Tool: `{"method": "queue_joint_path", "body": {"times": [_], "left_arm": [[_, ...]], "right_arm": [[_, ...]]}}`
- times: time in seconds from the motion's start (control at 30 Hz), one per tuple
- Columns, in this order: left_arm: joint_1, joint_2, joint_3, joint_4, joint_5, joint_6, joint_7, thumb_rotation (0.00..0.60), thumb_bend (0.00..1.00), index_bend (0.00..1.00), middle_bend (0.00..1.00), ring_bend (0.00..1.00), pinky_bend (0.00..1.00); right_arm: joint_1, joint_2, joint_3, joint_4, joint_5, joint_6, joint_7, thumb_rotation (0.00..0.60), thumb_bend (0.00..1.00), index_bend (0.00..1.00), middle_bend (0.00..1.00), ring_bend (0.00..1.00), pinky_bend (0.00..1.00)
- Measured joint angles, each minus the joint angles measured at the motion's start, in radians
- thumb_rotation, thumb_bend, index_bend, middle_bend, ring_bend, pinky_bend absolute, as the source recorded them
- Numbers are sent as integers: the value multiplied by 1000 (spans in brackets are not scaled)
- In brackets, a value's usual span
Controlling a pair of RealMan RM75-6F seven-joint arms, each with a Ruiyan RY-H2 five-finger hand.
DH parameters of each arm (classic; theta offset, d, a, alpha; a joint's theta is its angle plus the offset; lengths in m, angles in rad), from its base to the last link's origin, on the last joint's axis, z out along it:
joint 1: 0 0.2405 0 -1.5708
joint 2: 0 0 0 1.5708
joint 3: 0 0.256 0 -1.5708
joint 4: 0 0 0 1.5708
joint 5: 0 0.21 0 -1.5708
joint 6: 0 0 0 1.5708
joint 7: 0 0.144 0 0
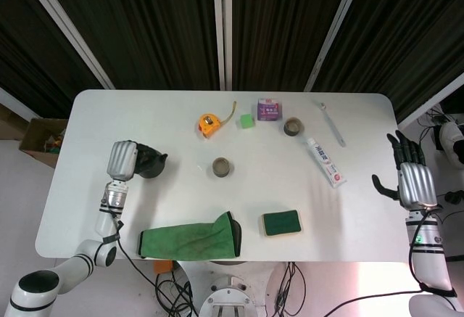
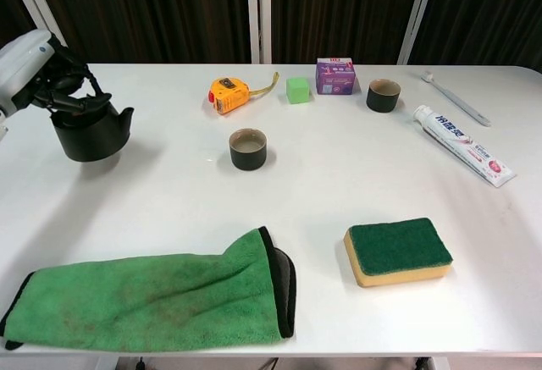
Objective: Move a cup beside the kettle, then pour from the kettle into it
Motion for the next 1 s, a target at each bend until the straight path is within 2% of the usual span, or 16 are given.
{"method": "queue_joint_path", "body": {"times": [0.3, 1.0], "left_arm": [[-7, -69, 24, 151, 22, -25, -32, 600, 385, 1000, 1000, 1000, 703], [-5, -105, 26, 225, 23, -51, -89, 600, 384, 1000, 1000, 1000, 702]], "right_arm": [[-3, 1, -2, 2, 10, -3, -5, 600, 277, 0, 0, 0, 0], [4, -13, -5, 8, 9, -9, -14, 600, 275, 0, 0, 0, 0]]}}
